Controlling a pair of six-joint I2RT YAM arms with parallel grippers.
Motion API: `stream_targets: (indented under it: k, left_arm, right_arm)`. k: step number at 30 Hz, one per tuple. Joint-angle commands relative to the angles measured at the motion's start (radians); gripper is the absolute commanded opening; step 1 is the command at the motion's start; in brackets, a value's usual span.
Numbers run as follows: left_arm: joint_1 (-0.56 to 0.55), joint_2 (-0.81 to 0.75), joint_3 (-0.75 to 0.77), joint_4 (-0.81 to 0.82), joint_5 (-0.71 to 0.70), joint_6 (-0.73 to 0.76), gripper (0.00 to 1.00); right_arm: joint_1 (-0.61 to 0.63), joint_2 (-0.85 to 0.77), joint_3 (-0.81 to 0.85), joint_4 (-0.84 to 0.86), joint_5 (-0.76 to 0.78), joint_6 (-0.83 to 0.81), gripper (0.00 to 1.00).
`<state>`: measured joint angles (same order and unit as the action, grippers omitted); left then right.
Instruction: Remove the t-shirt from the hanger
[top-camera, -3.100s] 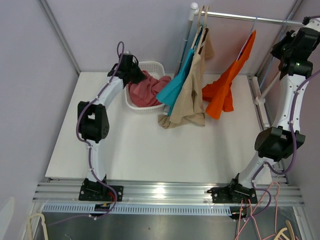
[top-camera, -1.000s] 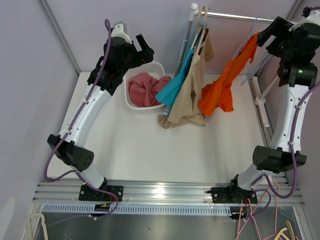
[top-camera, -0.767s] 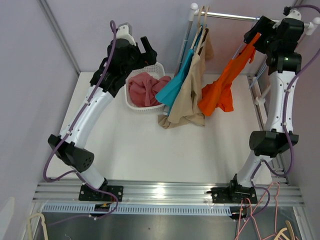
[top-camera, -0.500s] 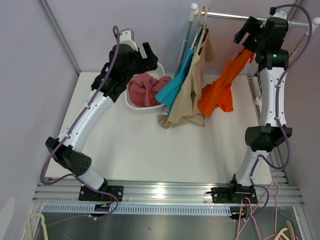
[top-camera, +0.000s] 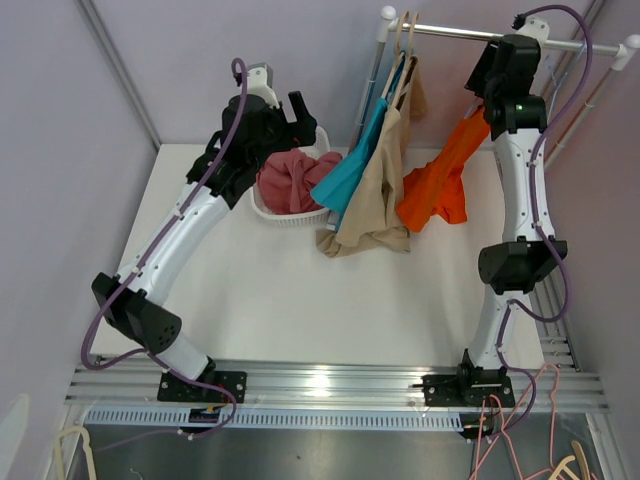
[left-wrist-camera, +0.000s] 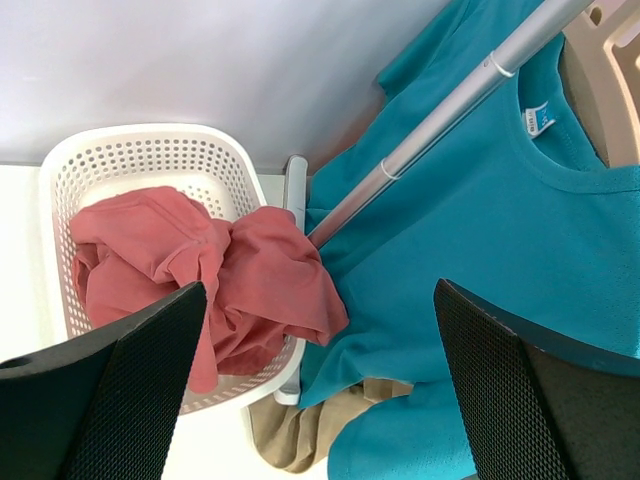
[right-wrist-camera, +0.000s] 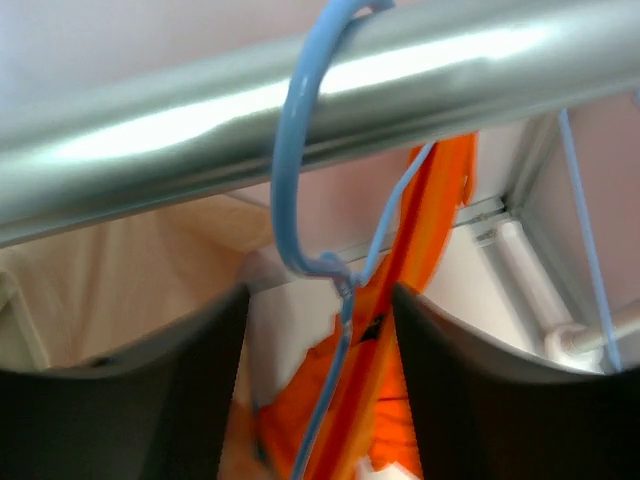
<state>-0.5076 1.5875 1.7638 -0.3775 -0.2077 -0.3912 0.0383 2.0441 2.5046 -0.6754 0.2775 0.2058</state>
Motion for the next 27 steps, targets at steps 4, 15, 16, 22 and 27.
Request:
stream_targets:
  k: [4, 15, 16, 22, 27]
  left_arm:
    - [-0.005, -0.055, -0.029, 0.063, -0.027, 0.044, 0.99]
    - [-0.006, -0.06, -0.04, 0.077, -0.006, 0.038, 0.99]
    - [-0.006, -0.063, -0.038, 0.077, -0.006, 0.035, 0.99]
    - [-0.04, -0.087, -0.041, 0.084, -0.001, 0.074, 0.99]
    - [-0.117, -0.136, -0.098, 0.127, -0.002, 0.127, 1.0]
  right_arm:
    - [0.014, 0.022, 0.059, 0.092, 0.144, -0.069, 0.31]
    - [0.054, 0.001, 0.088, 0.158, 0.255, -0.238, 0.0]
    - [0.055, -0.022, 0.088, 0.16, 0.215, -0.238, 0.0]
    - [0.06, -0.113, 0.082, 0.113, 0.094, -0.211, 0.0]
    - [0.06, -0.226, 0.004, 0.053, -0.015, -0.119, 0.0]
